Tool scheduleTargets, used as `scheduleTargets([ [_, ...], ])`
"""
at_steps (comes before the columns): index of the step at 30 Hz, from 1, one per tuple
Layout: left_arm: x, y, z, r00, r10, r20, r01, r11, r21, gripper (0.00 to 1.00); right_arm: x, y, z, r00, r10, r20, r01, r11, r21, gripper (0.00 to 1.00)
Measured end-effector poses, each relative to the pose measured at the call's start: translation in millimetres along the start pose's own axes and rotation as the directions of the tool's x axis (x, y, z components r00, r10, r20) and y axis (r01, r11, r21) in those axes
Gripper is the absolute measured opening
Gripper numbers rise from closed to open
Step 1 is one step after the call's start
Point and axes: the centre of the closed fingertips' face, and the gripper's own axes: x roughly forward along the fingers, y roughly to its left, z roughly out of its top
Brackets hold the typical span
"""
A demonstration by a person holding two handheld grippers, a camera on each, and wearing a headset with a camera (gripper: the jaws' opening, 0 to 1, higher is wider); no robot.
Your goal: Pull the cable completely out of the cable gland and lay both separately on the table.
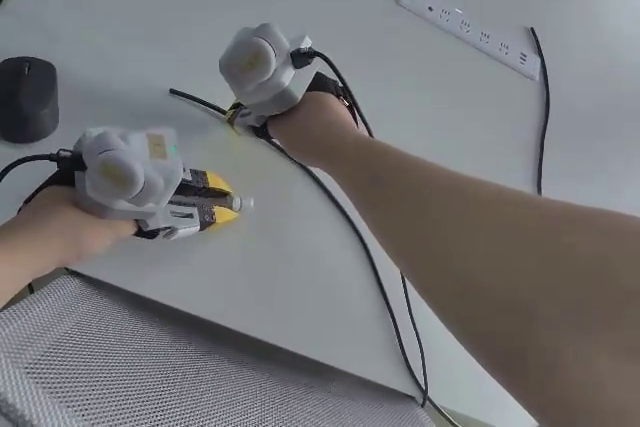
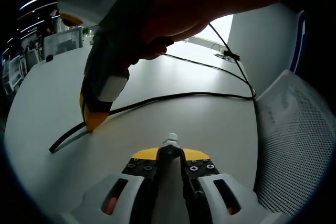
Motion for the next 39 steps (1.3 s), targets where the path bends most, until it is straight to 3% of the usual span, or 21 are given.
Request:
scheduleTargets([
  [21, -1.8, -0.1, -1.6, 0.9999, 0.011, -0.001, -0.011, 1.000, -0.012, 0.22, 8.4, -6.3, 1.0, 0.9996, -0.028, -0.005, 0.028, 1.000, -0.006, 0.00],
  [27, -2.9, 4.3, -1.5, 0.9996, 0.028, 0.009, -0.028, 0.999, -0.023, 0.26, 6.6, -12.6, 2.2, 0.9973, -0.073, -0.005, 0.073, 0.997, -0.007, 0.12],
  [32, -6.5, 7.4, 3.4, 0.9988, 0.042, 0.023, -0.041, 0.999, -0.033, 0.30, -3.3, -17.1, 0.2, 0.9960, -0.089, 0.012, 0.089, 0.996, 0.020, 0.17],
  [39, -13.2, 9.0, 7.9, 0.9975, 0.059, 0.039, -0.056, 0.996, -0.066, 0.36, -29.7, -24.1, -4.6, 0.9925, -0.105, 0.063, 0.098, 0.990, 0.101, 0.24],
])
